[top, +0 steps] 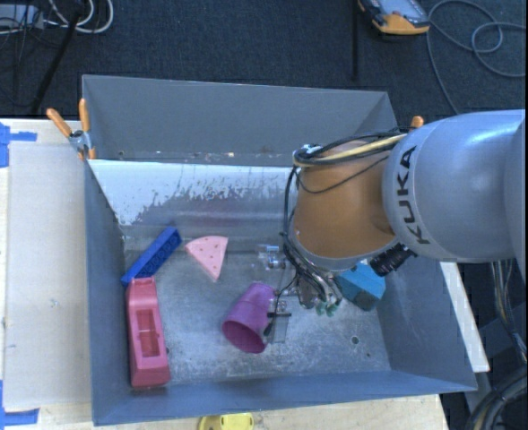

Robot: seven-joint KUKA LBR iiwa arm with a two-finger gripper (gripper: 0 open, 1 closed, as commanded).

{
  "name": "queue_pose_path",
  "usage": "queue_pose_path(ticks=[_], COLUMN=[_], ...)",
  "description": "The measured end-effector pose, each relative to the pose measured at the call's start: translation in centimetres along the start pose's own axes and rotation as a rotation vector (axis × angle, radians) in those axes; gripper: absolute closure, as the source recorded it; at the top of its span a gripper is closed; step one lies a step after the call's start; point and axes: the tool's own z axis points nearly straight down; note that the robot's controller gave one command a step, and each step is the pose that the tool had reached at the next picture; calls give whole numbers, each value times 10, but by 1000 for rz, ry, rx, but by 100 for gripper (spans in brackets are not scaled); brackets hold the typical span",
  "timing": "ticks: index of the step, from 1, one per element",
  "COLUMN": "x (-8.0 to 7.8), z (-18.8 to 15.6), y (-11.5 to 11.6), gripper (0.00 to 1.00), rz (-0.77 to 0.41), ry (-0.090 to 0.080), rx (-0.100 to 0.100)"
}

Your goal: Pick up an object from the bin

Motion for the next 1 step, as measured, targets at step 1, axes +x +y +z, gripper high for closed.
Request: queue_pose_path(ticks=[1], x=[12], z=[64], y=[8], gripper=[0], rz=[10], ry=[4], rx=[-1])
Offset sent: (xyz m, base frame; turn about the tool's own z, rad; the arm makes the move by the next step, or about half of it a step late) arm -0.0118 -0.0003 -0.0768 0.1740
